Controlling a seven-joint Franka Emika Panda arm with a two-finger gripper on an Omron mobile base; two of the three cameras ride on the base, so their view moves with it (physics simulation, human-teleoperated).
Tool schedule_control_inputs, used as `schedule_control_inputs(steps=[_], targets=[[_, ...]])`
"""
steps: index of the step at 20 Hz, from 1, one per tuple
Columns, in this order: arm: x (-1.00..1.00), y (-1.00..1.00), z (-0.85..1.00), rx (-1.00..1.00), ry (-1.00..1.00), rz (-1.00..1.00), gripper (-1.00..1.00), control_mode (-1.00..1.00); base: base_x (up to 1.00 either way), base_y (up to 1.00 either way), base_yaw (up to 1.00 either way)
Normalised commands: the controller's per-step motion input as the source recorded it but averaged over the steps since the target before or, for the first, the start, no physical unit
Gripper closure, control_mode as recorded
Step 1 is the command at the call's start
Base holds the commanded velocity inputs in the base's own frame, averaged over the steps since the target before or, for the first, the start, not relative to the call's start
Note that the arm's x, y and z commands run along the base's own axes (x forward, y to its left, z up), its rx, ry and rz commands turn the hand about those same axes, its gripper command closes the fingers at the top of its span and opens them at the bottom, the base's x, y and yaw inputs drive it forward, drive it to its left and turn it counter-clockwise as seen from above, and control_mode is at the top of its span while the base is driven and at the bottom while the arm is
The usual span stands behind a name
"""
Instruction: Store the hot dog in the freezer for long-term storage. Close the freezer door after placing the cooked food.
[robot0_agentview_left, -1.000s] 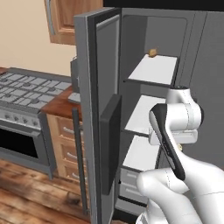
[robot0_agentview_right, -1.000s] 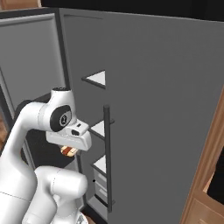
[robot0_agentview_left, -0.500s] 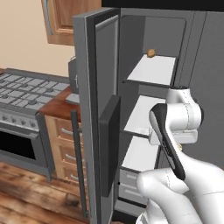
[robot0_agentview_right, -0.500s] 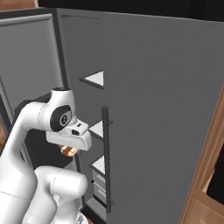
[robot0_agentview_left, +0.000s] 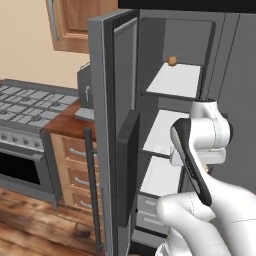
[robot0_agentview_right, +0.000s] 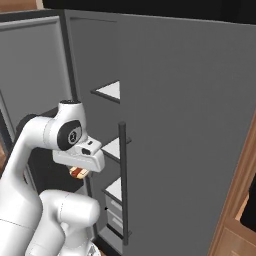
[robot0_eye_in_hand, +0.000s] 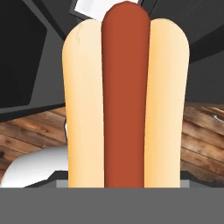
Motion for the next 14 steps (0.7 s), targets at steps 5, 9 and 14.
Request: schedule_control_inputs(steps=[5, 9, 14], targets=[[0.00, 0.00, 0.00, 0.00, 0.00, 0.00, 1.00, 1.00, 0.05, 0.09, -0.01], [0.00, 0.00, 0.00, 0.00, 0.00, 0.00, 1.00, 1.00, 0.04, 0.09, 0.00], [0.00, 0.00, 0.00, 0.00, 0.00, 0.00, 1.00, 1.00, 0.01, 0.06, 0.00]])
